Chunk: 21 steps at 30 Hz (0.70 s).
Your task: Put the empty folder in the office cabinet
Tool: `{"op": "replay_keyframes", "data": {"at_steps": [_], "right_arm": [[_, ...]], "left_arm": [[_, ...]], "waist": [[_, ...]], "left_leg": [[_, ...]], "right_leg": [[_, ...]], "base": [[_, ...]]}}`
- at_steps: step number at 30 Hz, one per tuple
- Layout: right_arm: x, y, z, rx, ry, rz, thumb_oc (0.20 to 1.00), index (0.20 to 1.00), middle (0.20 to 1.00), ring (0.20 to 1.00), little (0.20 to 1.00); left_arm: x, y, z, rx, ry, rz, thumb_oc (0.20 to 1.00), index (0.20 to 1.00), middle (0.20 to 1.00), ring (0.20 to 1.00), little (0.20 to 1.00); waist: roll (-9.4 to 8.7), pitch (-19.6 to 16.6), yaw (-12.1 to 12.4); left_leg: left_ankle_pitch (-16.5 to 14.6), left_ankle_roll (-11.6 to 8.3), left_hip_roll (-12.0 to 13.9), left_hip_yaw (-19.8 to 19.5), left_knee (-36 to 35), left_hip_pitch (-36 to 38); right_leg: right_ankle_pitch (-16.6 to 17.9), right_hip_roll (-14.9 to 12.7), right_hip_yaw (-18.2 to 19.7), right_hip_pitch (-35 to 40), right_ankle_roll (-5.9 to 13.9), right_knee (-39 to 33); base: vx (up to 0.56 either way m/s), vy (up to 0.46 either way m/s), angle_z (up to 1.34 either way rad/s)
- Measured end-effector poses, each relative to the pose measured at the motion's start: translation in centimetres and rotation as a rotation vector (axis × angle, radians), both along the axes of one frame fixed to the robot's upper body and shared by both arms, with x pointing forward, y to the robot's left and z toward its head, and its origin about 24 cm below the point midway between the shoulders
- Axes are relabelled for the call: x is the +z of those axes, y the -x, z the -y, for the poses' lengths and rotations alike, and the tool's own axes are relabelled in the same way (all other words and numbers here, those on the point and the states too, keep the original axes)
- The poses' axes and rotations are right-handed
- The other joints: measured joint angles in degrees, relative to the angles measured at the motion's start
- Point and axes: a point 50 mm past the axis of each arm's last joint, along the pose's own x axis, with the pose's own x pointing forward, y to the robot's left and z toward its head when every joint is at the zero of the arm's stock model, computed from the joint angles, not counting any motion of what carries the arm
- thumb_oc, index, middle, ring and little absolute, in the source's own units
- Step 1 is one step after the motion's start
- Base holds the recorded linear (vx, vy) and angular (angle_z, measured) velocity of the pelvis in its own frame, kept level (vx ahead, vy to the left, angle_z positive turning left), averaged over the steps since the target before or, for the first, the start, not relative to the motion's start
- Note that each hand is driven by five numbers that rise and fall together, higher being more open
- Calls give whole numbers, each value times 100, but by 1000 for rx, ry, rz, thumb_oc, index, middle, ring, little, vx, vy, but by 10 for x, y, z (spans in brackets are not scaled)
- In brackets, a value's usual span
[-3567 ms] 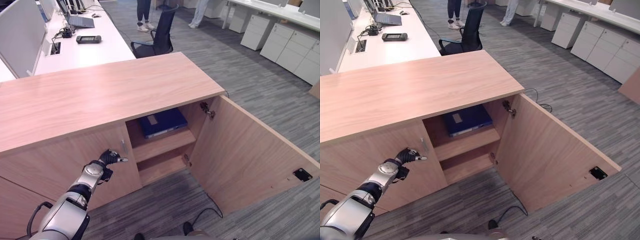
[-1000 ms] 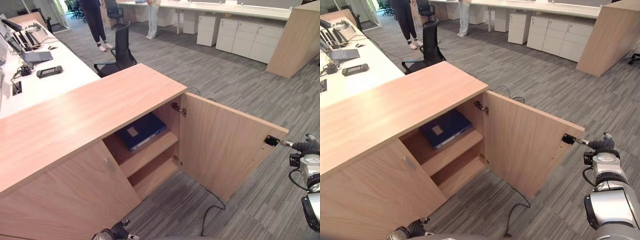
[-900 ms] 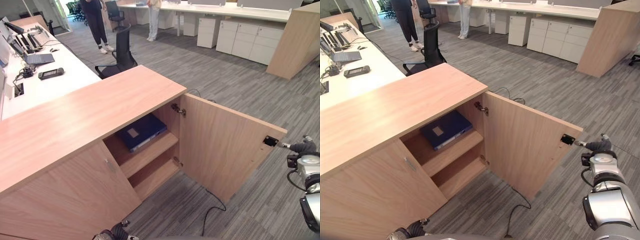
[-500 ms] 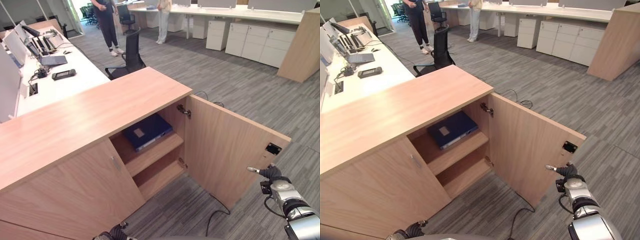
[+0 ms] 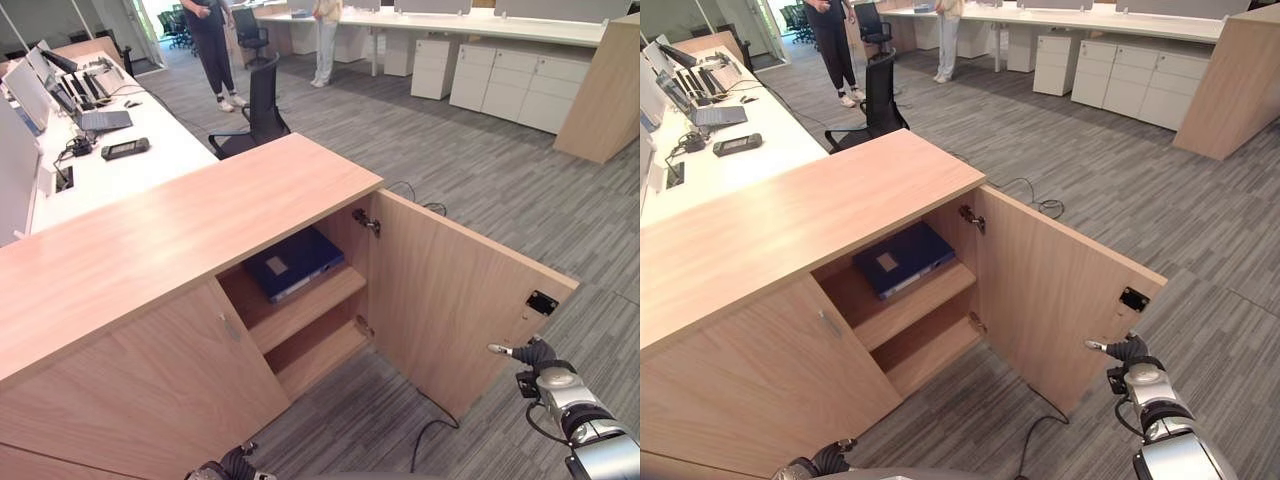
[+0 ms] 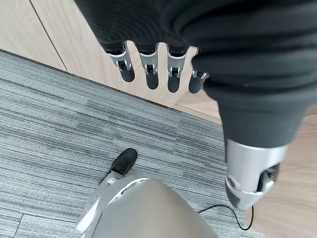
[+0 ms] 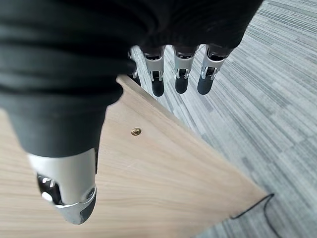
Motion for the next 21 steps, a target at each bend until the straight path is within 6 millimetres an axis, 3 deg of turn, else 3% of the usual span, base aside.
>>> {"op": "replay_keyframes", "data": {"at_steps": [6,10,16,21], "right_arm": [[4,-7,-6,31,-1,42,1000,1000,1000,1000,1000],[3,2,-15,82,-15,74,1000,1000,1000,1000,1000],[-12,26,-45,197,-106,71,1000,1000,1000,1000,1000],[-14,27,-70,325,-161,67,1000,1000,1000,1000,1000]], "left_arm": [[0,1,0,1,-1,-2,1000,1000,1000,1000,1000],[0,1,-2,36,-3,6,1000,1000,1000,1000,1000],[0,0,0,40,-9,14,1000,1000,1000,1000,1000],[0,1,-1,28,-24,18,1000,1000,1000,1000,1000]], "waist": [[-14,116,-26],[-44,135,-39],[-80,148,-98],[-83,148,-83]], "left_leg": [[-3,-5,4,41,-1,-7],[1,0,9,65,-1,-3],[6,-12,12,73,-1,-3],[-25,-29,12,31,-2,-92]], "right_leg": [[7,1,21,-32,-2,0],[7,8,37,-42,-1,0],[7,11,40,-41,-1,0],[-2,6,14,-61,-14,1]], "base": [[-11,0,-4],[-7,1,-2],[0,0,0],[-5,-7,5]]}}
